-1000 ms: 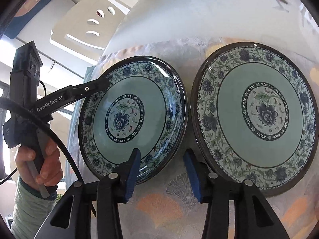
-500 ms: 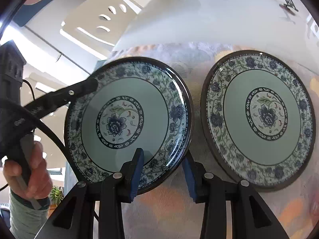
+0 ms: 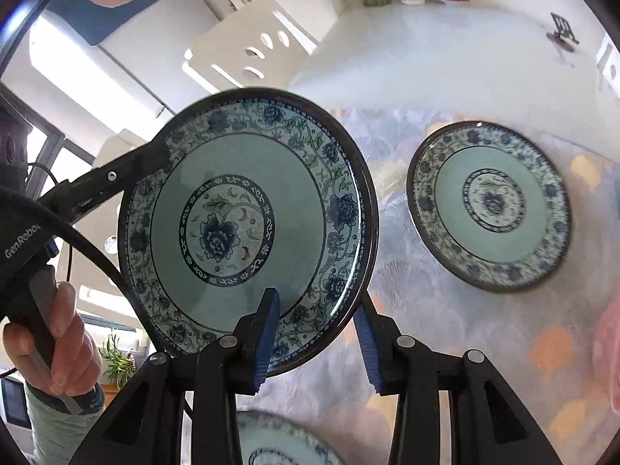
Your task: Organize plates and bowls
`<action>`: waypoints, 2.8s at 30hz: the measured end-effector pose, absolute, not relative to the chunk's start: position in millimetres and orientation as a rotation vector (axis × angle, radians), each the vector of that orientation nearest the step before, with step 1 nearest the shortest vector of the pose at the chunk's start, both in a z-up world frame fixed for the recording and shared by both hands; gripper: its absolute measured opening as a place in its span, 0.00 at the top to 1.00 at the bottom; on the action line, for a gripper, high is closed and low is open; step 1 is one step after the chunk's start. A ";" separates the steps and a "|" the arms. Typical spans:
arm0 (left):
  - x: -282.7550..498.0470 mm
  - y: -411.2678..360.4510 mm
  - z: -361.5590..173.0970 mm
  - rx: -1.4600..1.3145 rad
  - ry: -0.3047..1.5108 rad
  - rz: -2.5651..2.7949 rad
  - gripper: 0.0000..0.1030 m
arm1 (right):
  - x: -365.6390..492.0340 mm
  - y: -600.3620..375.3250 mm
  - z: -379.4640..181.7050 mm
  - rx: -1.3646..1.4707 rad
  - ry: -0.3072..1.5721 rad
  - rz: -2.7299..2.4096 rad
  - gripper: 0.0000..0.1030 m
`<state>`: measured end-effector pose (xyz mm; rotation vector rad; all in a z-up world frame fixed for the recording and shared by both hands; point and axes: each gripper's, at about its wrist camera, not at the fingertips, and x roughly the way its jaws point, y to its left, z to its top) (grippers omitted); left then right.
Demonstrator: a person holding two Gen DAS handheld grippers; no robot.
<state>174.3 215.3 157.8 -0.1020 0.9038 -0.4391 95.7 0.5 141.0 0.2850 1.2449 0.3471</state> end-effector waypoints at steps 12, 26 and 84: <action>67.1 216.5 158.7 -0.185 0.933 -0.385 0.62 | 0.1 -19.6 181.1 0.171 1.220 0.299 0.63; -33.7 220.5 100.6 -0.253 1.063 -0.295 0.62 | -100.1 -15.4 150.6 0.099 1.322 0.350 0.63; 95.7 169.7 167.9 -0.246 0.905 -0.602 0.53 | -12.5 -92.1 202.5 0.332 1.125 -0.018 0.45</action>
